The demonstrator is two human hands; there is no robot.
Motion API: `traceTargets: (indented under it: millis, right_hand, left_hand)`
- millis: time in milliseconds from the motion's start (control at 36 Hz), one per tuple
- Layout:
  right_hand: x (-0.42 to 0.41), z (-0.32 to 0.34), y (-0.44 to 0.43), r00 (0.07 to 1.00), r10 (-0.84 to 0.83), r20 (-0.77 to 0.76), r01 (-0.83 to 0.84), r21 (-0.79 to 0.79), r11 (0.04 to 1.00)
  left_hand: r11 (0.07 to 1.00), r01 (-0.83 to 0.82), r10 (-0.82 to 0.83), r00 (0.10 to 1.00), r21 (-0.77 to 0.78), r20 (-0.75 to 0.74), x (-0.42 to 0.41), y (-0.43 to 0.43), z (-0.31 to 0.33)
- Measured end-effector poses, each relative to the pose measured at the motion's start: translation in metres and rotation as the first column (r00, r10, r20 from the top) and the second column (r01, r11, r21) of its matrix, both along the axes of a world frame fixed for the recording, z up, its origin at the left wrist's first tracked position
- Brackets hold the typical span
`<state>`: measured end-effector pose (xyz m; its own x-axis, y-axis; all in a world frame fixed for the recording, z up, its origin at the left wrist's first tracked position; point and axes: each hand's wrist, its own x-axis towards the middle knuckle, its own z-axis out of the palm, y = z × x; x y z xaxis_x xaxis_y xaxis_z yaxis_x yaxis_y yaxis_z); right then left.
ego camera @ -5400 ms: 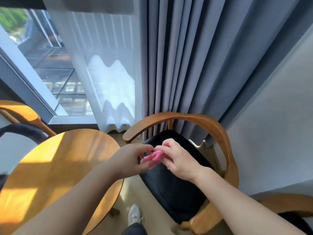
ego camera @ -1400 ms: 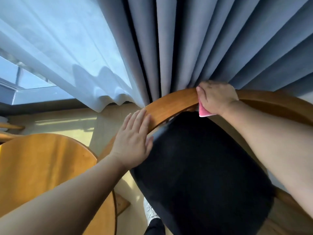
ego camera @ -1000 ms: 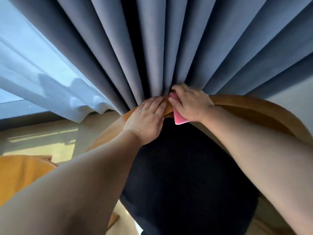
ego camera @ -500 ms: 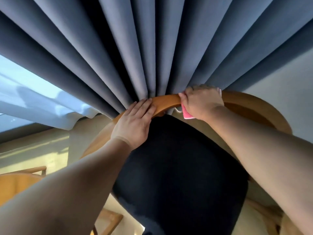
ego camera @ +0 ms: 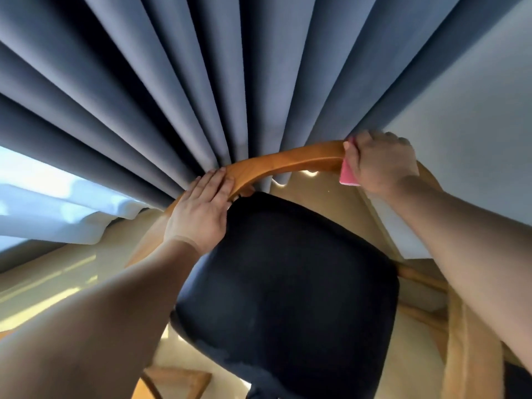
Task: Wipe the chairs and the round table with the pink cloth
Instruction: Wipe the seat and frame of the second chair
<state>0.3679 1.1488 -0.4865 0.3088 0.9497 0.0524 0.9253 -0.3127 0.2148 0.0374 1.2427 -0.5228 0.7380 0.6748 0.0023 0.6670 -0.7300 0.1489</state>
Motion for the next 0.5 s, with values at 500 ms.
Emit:
traceTargets:
  millis: [500]
  right_hand:
    - [0.022,-0.003,-0.051,0.963,-0.221,-0.158,0.242,0.132,0.961]
  left_hand:
    - [0.999,-0.04,0.04,0.998,-0.013,0.053,0.003,-0.006,0.008]
